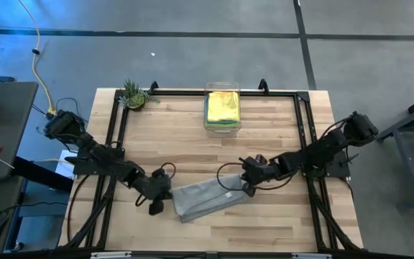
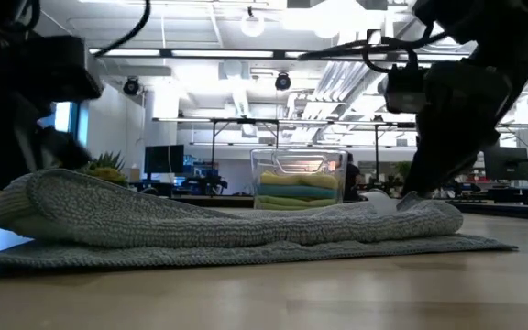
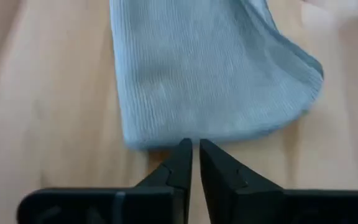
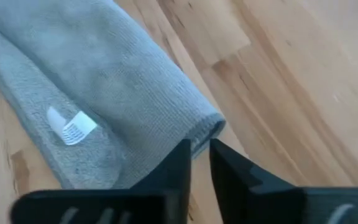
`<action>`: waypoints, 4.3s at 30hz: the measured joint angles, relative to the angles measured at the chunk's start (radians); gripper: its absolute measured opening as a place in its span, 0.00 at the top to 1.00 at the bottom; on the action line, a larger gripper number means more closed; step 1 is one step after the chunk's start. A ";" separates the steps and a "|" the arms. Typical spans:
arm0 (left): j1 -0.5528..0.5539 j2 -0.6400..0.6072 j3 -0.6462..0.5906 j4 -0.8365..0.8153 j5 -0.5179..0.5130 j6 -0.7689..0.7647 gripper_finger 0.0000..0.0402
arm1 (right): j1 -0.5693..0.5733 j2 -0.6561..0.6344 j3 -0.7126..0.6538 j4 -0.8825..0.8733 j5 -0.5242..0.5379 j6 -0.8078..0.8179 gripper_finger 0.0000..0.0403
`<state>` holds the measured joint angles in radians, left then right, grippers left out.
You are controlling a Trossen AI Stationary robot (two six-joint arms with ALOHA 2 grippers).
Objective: Fold microfiber towels
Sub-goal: Fold the gray microfiber cloth
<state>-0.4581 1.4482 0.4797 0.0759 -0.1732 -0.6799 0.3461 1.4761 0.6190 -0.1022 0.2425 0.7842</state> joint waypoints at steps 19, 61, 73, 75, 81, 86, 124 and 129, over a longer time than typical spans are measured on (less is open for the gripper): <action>-0.018 0.040 -0.174 0.446 -0.048 -0.446 0.65 | -0.039 0.045 0.000 0.090 -0.069 0.155 0.69; -0.015 -0.028 -0.173 0.444 -0.123 -0.106 0.65 | -0.325 0.039 0.000 0.190 -0.107 -0.471 0.95; 0.173 -0.027 -0.173 0.338 -0.015 0.155 0.90 | -0.132 -0.038 0.074 -0.078 -0.115 -0.330 0.83; 0.177 -0.020 -0.173 0.338 0.007 0.176 0.96 | -0.085 -0.038 0.074 -0.112 -0.068 -0.270 0.86; 0.172 0.028 -0.173 0.346 0.041 0.178 0.98 | 0.016 0.006 0.072 -0.105 -0.072 -0.212 0.96; 0.139 0.090 -0.167 0.431 0.042 0.173 1.00 | 0.037 0.092 0.072 -0.098 -0.079 -0.202 0.99; 0.154 0.514 0.193 0.674 0.200 0.334 1.00 | -0.045 -0.073 0.001 -0.102 0.148 -0.190 1.00; 0.121 0.437 0.081 0.679 0.223 0.266 1.00 | -0.013 0.009 -0.007 0.075 0.162 -0.084 1.00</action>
<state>-0.3369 1.8855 0.5612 0.7551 0.0498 -0.4136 0.3331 1.4854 0.6117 -0.0271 0.4046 0.6999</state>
